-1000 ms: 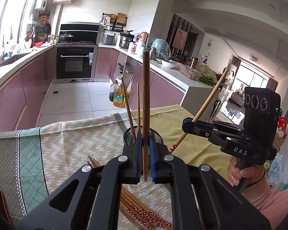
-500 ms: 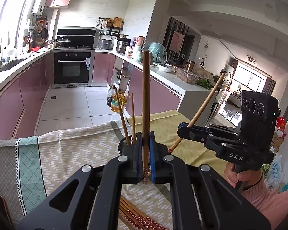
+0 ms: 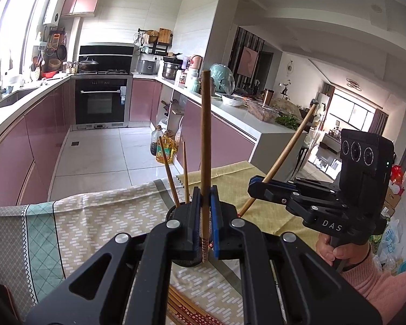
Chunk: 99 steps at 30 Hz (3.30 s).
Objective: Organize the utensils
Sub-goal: 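Lower both held chopsticks down into the black mesh cup, then open both tools to release the chopsticks in the cup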
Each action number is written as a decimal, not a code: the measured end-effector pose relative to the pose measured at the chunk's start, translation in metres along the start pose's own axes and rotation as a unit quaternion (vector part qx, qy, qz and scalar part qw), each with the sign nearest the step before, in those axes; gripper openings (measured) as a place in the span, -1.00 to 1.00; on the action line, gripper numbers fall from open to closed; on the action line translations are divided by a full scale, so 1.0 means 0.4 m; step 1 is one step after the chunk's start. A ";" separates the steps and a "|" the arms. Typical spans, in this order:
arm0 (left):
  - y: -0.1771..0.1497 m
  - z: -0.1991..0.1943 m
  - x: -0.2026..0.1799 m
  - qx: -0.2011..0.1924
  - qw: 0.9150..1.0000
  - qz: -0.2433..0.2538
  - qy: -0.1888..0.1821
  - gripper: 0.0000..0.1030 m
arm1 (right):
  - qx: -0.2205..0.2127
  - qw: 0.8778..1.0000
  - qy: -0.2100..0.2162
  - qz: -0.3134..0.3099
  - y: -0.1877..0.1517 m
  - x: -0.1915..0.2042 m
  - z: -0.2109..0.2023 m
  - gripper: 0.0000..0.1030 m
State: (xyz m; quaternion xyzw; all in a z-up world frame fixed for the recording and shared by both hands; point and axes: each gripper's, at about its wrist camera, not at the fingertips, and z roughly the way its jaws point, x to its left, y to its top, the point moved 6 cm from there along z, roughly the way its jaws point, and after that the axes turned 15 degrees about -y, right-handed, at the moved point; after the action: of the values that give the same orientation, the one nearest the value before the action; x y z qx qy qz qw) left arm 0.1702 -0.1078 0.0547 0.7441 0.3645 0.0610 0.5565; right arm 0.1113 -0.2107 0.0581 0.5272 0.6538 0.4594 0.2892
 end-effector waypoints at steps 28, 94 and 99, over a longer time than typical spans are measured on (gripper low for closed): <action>0.044 0.054 -0.001 -0.014 1.000 0.004 0.023 -0.86 | 0.003 1.000 -0.022 -0.005 0.042 -0.020 0.064 -0.88; -0.093 0.204 0.183 0.079 0.993 -0.059 0.064 -0.44 | 0.101 0.994 -0.040 0.022 -0.069 -0.073 0.188 -0.50; -0.120 0.110 0.177 0.050 0.994 -0.035 0.094 -0.18 | 0.072 0.997 -0.001 -0.009 -0.072 -0.006 0.104 -0.31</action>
State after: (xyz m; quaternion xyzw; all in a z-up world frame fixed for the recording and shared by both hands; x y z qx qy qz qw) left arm 0.2208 -0.0938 -0.0258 0.7486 0.4438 0.0926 0.4838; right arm 0.1355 -0.2014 0.0146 0.5412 0.6895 0.4078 0.2558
